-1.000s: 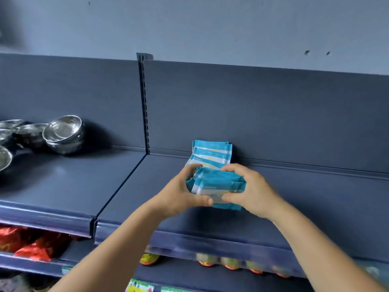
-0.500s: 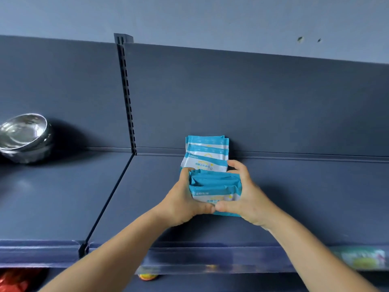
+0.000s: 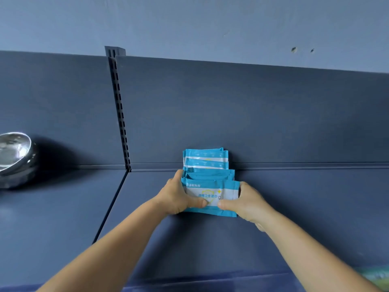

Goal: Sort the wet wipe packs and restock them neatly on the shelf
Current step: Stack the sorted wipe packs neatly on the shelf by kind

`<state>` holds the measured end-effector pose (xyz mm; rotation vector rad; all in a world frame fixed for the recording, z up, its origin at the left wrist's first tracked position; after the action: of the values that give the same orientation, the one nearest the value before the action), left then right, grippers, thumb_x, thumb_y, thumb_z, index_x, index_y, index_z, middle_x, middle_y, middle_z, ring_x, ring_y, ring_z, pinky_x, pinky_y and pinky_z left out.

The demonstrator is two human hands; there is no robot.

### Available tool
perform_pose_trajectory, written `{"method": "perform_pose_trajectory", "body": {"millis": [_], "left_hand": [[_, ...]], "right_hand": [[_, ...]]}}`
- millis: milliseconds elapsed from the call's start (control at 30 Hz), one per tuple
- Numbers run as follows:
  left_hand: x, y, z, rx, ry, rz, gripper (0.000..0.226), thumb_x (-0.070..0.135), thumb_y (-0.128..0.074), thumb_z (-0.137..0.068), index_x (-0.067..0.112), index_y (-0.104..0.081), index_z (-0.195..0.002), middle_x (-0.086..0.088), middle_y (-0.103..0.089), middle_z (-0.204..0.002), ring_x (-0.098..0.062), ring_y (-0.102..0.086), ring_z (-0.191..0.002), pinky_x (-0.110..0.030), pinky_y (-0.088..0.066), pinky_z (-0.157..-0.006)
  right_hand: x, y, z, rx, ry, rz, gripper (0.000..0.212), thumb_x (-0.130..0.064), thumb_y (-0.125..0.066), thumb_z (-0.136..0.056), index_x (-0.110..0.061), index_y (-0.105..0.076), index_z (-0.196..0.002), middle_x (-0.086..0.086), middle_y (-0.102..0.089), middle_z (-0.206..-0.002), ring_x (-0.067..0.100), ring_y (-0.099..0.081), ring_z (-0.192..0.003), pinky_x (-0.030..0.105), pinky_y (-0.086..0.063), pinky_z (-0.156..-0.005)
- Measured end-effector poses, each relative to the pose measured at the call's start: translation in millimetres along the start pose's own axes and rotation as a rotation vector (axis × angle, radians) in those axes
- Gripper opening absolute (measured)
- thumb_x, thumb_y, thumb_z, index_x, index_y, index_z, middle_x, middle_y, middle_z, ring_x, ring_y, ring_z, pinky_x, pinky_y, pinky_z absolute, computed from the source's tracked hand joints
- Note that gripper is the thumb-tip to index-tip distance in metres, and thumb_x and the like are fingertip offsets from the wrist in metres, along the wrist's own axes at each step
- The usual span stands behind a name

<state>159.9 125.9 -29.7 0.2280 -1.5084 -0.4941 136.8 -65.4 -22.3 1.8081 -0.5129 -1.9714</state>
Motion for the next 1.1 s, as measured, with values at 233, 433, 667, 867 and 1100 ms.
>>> {"method": "perform_pose_trajectory", "body": {"millis": [233,433,667,867,1100], "left_hand": [[8.3,-6.9,-20.4,0.085,-0.058,0.139,0.067,0.007,-0.087,-0.063,0.026,-0.041,-0.109,0.002,-0.067,-0.110,-0.010,-0.069,-0.091,-0.033,-0.056,-0.088],[9.5,-10.8,-41.7,0.254,-0.104,0.113,0.090,0.027,-0.087,-0.052,0.036,-0.028,-0.121,0.006,-0.049,-0.127,-0.010,-0.059,-0.107,-0.034,-0.051,-0.094],[7.2,-16.9,-49.3,0.108,-0.177,0.036,0.122,0.011,-0.082,-0.059,0.049,0.005,-0.137,0.016,-0.048,-0.132,-0.006,-0.056,-0.115,-0.027,-0.048,-0.098],[12.7,-5.0,-49.2,0.265,-0.176,-0.078,0.120,0.028,-0.083,-0.052,0.044,-0.003,-0.139,0.016,-0.039,-0.132,-0.008,-0.047,-0.119,-0.027,-0.045,-0.098],[69.2,13.0,-24.2,0.383,-0.432,-0.698,0.106,0.061,-0.066,-0.074,0.024,-0.005,-0.152,0.006,-0.008,-0.158,-0.012,-0.008,-0.146,-0.032,-0.010,-0.117]], "right_hand": [[-6.3,4.7,-36.7,0.068,-0.012,0.078,0.057,-0.025,-0.079,-0.069,-0.022,-0.045,-0.115,-0.007,-0.060,-0.107,0.010,-0.060,-0.092,0.025,-0.049,-0.068],[-7.1,16.6,-62.7,0.167,0.037,0.100,0.055,-0.026,-0.078,-0.069,-0.024,-0.043,-0.111,-0.004,-0.058,-0.110,0.013,-0.059,-0.092,0.024,-0.045,-0.062],[-7.5,11.1,-74.9,0.028,0.097,0.001,0.101,-0.023,-0.076,-0.066,-0.043,-0.013,-0.142,-0.017,-0.054,-0.122,0.010,-0.056,-0.107,0.030,-0.050,-0.087],[-15.5,12.0,-75.9,-0.011,0.138,0.072,0.091,-0.029,-0.078,-0.069,-0.038,-0.024,-0.142,-0.020,-0.052,-0.125,0.006,-0.053,-0.110,0.023,-0.044,-0.082],[-27.2,15.5,-78.3,0.019,0.165,0.140,0.082,-0.031,-0.078,-0.070,-0.037,-0.030,-0.136,-0.016,-0.051,-0.127,0.009,-0.051,-0.109,0.027,-0.045,-0.080]]}}
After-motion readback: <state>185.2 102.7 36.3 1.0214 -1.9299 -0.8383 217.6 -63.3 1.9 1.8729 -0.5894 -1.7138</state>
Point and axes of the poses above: each hand's wrist, its own z-axis away from the middle knuckle, its own y-axis out of the back of the hand, x = y × z, the point moved 8 cm from there along -z, towards the middle knuckle
